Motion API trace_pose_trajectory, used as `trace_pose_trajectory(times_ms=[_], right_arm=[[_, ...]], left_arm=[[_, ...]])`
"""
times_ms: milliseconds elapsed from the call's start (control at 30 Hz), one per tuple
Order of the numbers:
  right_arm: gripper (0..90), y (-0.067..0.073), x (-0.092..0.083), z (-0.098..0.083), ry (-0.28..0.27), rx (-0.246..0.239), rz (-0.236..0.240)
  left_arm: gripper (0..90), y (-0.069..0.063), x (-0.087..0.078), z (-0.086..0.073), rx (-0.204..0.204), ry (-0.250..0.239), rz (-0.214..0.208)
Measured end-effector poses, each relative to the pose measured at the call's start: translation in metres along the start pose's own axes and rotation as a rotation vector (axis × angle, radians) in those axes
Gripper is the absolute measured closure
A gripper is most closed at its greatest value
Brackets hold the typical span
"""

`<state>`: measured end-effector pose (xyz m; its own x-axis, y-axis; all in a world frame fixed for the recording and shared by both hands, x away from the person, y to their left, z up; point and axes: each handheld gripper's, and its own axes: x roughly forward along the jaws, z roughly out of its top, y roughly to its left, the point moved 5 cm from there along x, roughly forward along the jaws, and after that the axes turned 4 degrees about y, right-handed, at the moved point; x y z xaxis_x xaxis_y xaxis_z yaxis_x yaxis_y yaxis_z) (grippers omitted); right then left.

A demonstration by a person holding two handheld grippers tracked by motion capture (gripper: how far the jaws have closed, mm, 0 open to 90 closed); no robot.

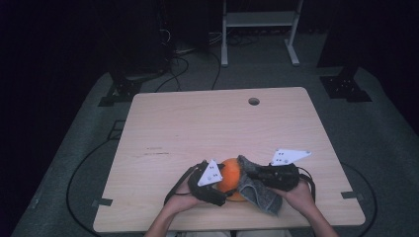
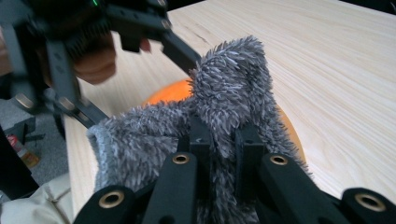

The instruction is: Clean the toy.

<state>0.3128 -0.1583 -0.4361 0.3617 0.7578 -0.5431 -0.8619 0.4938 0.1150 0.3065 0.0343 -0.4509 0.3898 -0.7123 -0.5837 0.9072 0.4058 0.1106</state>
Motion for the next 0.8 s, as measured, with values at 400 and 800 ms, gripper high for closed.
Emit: trace_pose_trajectory(times_ms=[400, 800], right_arm=[[80.4, -0.015, -0.015, -0.006, 0.006, 0.027, -0.068], [80.5, 0.002, -0.010, 0.001, 0.021, -0.043, -0.012]], left_arm=[[40.0, 0.002, -0.001, 0.002, -0.075, -0.055, -0.030], [9.5, 0.004, 0.014, 0.000, -0.160, -0.021, -0.079]])
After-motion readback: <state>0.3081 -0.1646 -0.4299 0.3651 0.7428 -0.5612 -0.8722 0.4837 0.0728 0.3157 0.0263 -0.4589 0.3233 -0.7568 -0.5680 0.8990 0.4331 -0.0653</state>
